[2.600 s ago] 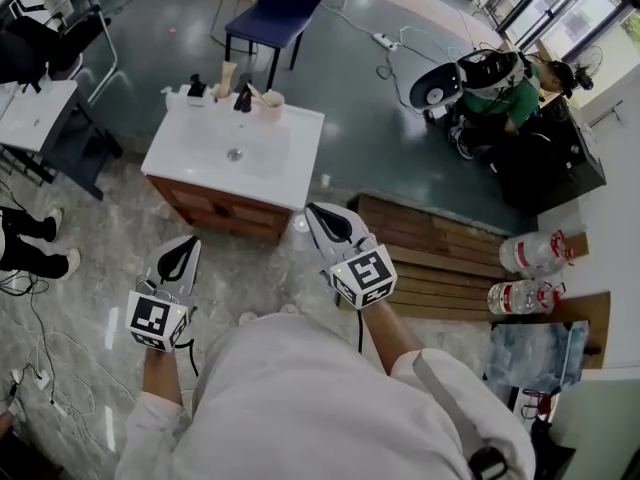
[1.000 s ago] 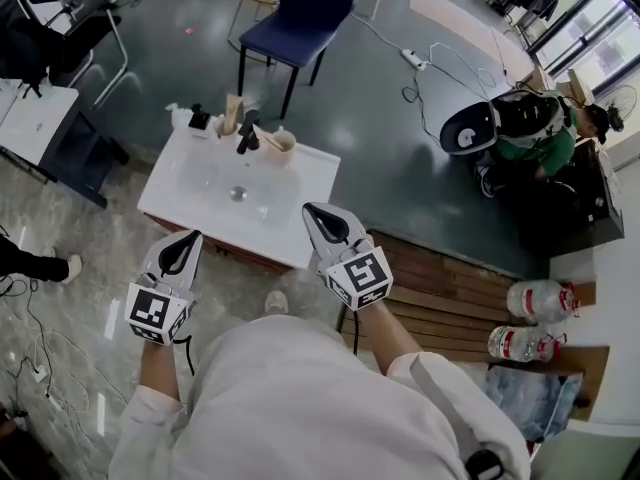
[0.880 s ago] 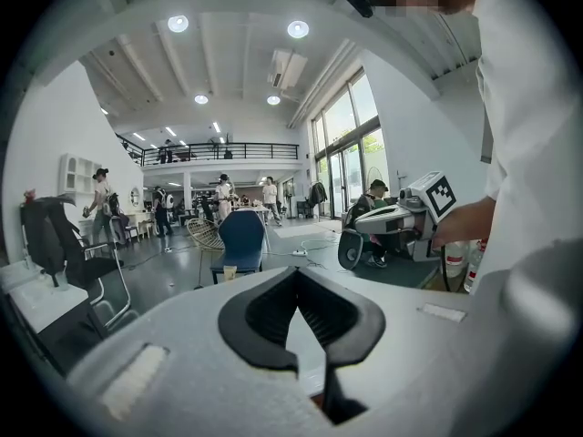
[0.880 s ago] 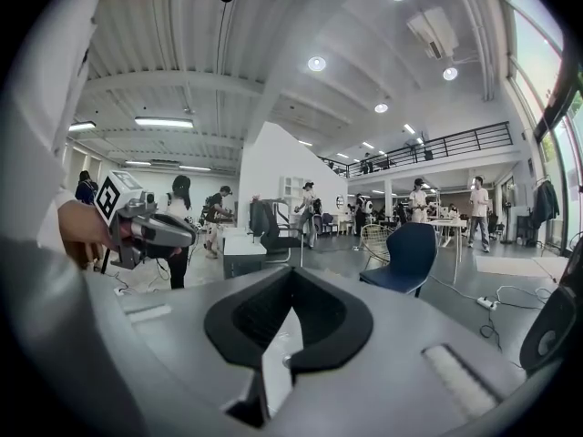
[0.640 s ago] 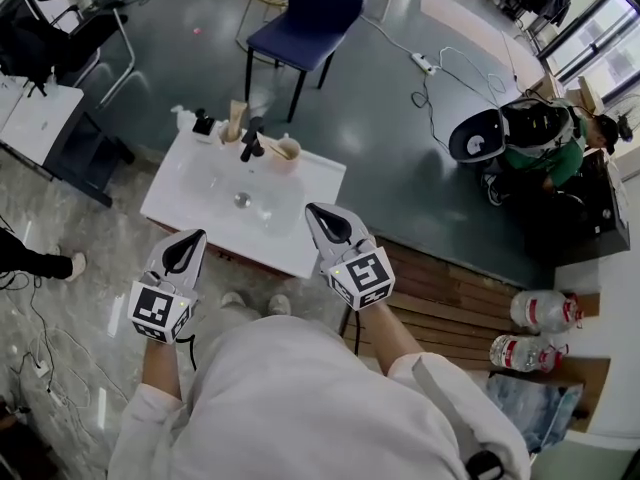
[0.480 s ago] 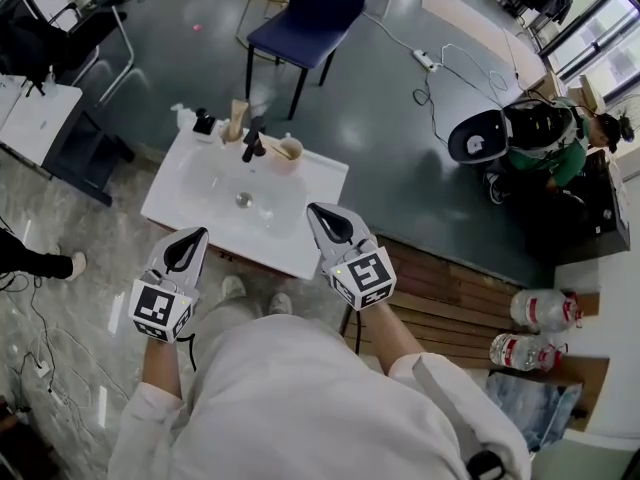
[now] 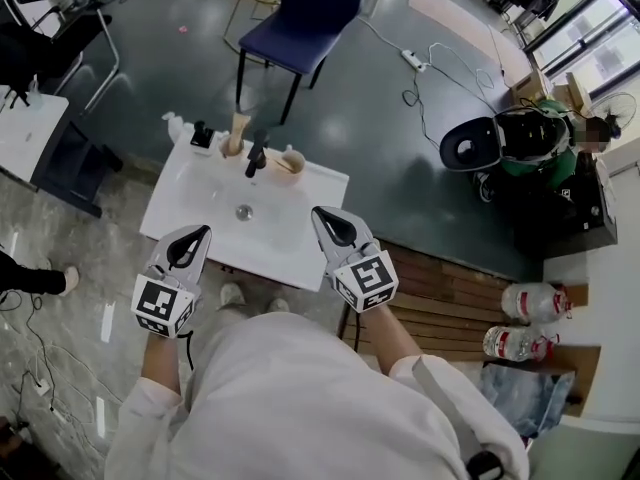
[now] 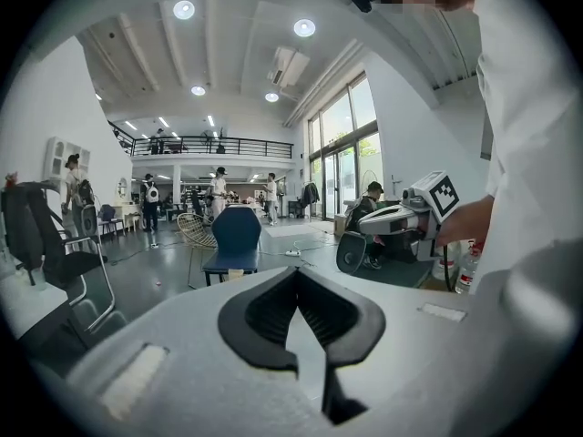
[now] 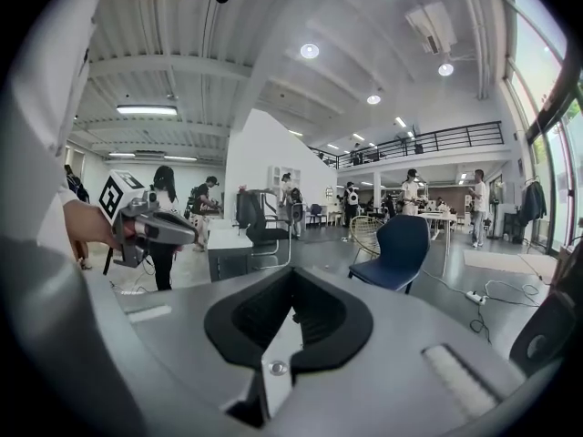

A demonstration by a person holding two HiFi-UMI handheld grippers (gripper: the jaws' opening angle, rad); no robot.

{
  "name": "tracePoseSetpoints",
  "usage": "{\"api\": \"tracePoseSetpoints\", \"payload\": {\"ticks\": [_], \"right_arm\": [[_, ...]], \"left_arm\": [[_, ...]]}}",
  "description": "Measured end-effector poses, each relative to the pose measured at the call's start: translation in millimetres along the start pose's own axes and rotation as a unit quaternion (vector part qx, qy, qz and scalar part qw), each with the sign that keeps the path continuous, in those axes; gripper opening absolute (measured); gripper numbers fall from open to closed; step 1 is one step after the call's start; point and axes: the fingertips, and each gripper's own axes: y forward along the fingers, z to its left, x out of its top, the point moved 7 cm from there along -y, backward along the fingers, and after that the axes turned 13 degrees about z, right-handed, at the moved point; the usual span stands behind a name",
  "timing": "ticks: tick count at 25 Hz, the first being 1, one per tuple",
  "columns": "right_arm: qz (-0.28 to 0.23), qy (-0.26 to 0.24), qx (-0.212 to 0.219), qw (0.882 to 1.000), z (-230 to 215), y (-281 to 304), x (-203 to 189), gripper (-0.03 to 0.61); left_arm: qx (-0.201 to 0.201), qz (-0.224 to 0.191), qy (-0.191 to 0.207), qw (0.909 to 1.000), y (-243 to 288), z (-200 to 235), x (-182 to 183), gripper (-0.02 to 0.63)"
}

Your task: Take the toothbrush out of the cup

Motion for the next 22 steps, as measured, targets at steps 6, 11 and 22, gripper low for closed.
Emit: {"api": "tracePoseSetpoints", "payload": {"ticks": [6,11,22], "right_arm": [[0.004,0.004,-0.017,1.000,2,29,21,0.004],[0.004,0.005,-0.031,1.000,6,46,35,0.004],[0.003,0.016,-0.056,0.998,10,59,45,0.003]], "left_arm": [[-0.028,0.008,0.007,0.9996,17,36,2,0.045],[-0.046,0.007,0.011,0.9989,26,63,5,0.086],[-0.057,0.007,0.017,0.9982,47,99,11,0.293]]}}
